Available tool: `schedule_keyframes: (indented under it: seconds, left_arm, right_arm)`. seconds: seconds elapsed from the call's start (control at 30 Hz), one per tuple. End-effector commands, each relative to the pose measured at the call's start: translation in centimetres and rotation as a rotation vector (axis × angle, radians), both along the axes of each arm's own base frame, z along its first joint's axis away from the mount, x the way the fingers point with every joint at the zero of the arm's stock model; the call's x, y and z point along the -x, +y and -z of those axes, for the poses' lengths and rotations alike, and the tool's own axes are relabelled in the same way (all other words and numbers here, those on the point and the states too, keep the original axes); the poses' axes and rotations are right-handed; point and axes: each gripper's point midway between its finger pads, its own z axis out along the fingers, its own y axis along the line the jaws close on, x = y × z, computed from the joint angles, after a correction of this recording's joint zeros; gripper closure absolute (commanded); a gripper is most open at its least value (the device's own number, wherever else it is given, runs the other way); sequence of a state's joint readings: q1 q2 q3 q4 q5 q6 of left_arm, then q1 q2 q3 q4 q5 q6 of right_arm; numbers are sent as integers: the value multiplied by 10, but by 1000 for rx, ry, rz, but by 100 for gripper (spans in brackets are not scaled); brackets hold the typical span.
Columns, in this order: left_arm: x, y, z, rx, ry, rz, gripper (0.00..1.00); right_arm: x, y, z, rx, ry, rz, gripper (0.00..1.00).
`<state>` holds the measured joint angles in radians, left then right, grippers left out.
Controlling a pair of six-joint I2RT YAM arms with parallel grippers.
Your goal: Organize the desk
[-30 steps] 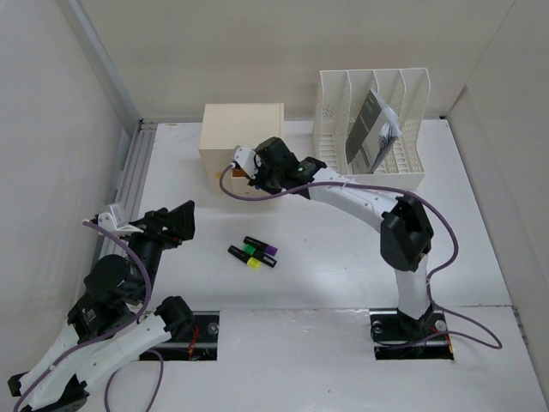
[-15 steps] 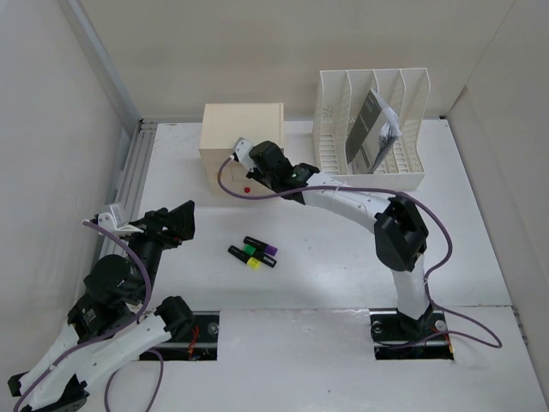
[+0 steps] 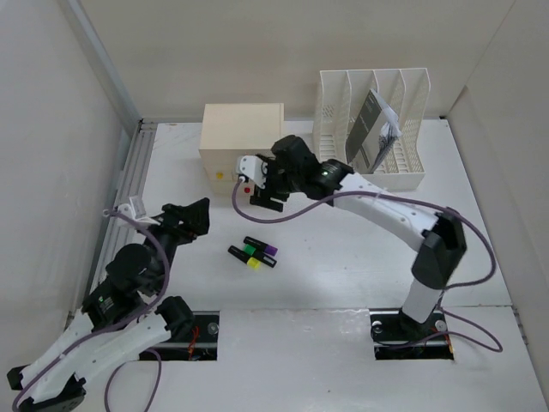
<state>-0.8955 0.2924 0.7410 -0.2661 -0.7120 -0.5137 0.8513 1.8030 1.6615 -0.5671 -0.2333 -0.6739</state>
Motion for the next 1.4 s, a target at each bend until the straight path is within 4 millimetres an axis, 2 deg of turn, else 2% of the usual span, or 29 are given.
schedule_keyframes:
  seconds: [0.0,0.03,0.07,0.1,0.13,0.2,0.23,0.27,0.3,0.33,0.37,0.4,0.43,0.47,0.5,0.53,0.6,0.63,0.7,0.73,0.77,0.8,0.83,0.87,1.03,1.07,1.23,1.3,1.37]
  left_arm:
    - [-15,-27,18,94,83,8,17]
    - [-22,-40,40,132,158,-2,17]
    - [-25,-45,50,147,188,-8,18]
    - [-28,-51,62,158,223,-16,20]
    - [-36,-58,80,176,260,-37,23]
    - [-43,-64,91,187,278,-53,28]
    - [-44,-69,97,191,288,-42,32]
    - [-51,-73,98,206,281,-46,40]
    - [-57,-70,104,184,278,-58,45]
    - [-62,-72,107,179,273,-53,48]
    - [-67,-79,100,194,253,-18,52]
    - [-76,-77,113,161,276,-37,57]
    - [-81,-78,117,148,281,-37,65]
    - [-84,-80,125,109,291,-19,68]
    - [-90,-83,123,111,273,-15,68]
    - [-98,-81,137,85,297,-26,69]
    - [-107,-91,137,94,278,27,65]
    - [-116,-86,154,83,311,13,63]
    - [-121,-93,164,96,334,74,61]
    - [-125,-95,174,130,350,84,61]
    - [-129,-90,177,153,350,79,61]
    - [-130,-90,179,174,347,91,60]
    - [-131,-93,171,213,311,115,58]
    - [-130,-86,183,238,327,101,56]
    - [-134,-85,183,314,267,163,46]
    - [-137,-86,176,335,242,177,46]
    - [-147,-86,188,417,243,193,45]
    - [-151,-88,184,456,217,200,49]
    - [-154,-90,192,475,230,197,52]
  right_arm:
    - [-16,-24,-76,-181,-194,182,14]
    - [-35,-47,-87,-175,-281,339,1]
    - [-37,-54,-92,-195,-315,375,1]
    - [-37,-72,-115,-253,-336,426,1]
    - [-43,-88,-123,-284,-326,468,1]
    - [-42,-105,-137,-375,-285,512,1]
    - [-37,-115,-155,-431,-285,514,1]
    - [-40,-126,-163,-467,-269,520,12]
    - [-40,-132,-165,-490,-249,520,22]
    - [-35,-139,-176,-548,-229,521,29]
    - [-30,-137,-179,-582,-196,466,36]
    - [-35,-150,-179,-594,-184,483,57]
    - [-33,-152,-178,-611,-169,471,66]
    - [-31,-153,-184,-627,-173,446,73]
    - [-27,-153,-182,-637,-150,427,82]
    - [-28,-156,-182,-638,-149,427,84]
    - [-20,-157,-184,-655,-127,382,84]
    - [-22,-162,-184,-663,-115,391,84]
    - [-17,-161,-183,-671,-94,371,84]
    - [-14,-164,-189,-688,-97,356,83]
    - [-16,-167,-184,-682,-88,362,81]
    - [-12,-167,-188,-689,-94,350,81]
    - [-13,-169,-183,-683,-85,355,81]
    - [-12,-168,-185,-689,-87,341,80]
    - [-11,-171,-183,-689,-86,341,80]
    - [-10,-170,-183,-693,-78,344,80]
    - [-11,-170,-179,-688,-71,347,80]
    - [-8,-171,-182,-693,-78,344,80]
    - [-8,-171,-182,-693,-78,344,80]
